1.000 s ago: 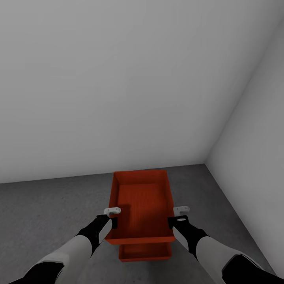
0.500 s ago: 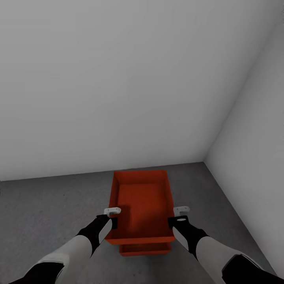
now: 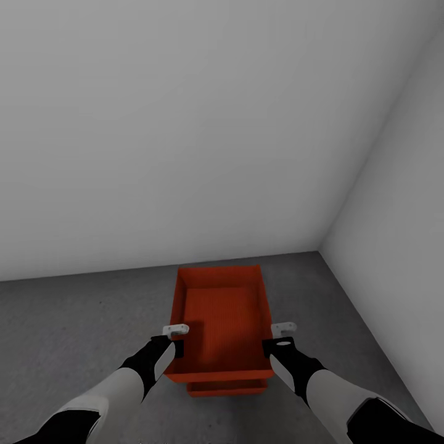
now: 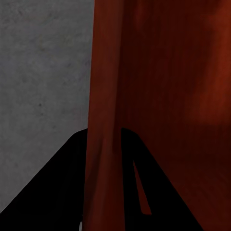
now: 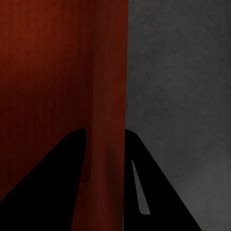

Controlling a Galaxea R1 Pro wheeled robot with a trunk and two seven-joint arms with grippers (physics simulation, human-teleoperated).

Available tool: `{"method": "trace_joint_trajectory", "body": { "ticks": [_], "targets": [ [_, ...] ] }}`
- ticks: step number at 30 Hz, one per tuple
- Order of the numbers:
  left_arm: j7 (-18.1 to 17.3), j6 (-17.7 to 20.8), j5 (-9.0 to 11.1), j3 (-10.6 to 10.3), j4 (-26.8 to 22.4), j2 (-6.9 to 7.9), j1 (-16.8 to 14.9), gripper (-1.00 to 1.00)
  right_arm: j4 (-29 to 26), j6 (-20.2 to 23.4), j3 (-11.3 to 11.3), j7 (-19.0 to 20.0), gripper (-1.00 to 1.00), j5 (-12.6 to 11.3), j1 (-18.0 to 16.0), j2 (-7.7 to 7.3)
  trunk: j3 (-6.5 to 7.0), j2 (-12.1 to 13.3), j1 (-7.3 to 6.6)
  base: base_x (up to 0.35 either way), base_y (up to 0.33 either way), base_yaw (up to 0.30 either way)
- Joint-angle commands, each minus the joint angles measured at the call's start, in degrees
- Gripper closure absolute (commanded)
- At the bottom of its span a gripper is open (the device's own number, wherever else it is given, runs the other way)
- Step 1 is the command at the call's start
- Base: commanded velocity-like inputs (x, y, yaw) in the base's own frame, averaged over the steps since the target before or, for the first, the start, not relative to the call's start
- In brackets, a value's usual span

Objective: Move the two storage containers from the living room to the garage. In the garage, place one container on the floor and stack the other container on top of it (either order is fine).

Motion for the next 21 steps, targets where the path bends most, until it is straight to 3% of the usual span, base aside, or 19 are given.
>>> {"method": "trace_joint_trajectory", "body": {
  "ticks": [1,21],
  "targets": [
    [1.71,-1.87,-1.81,-0.93,-0.26,0.52,-0.01,1.0,0.32,0.39,0.41,-0.55,1.0,-0.73,-0.04,-0.07,-0.14,-0.04,0.0,0.0,0.0,0.0],
    [1.71,-1.87,-1.8,-0.91,-0.26,0.52,-0.01,1.0,0.32,0.39,0.41,-0.55,1.0,-0.73,-0.04,-0.1,-1.26,-0.04,0.0,0.0,0.0,0.0]
  ]
}}
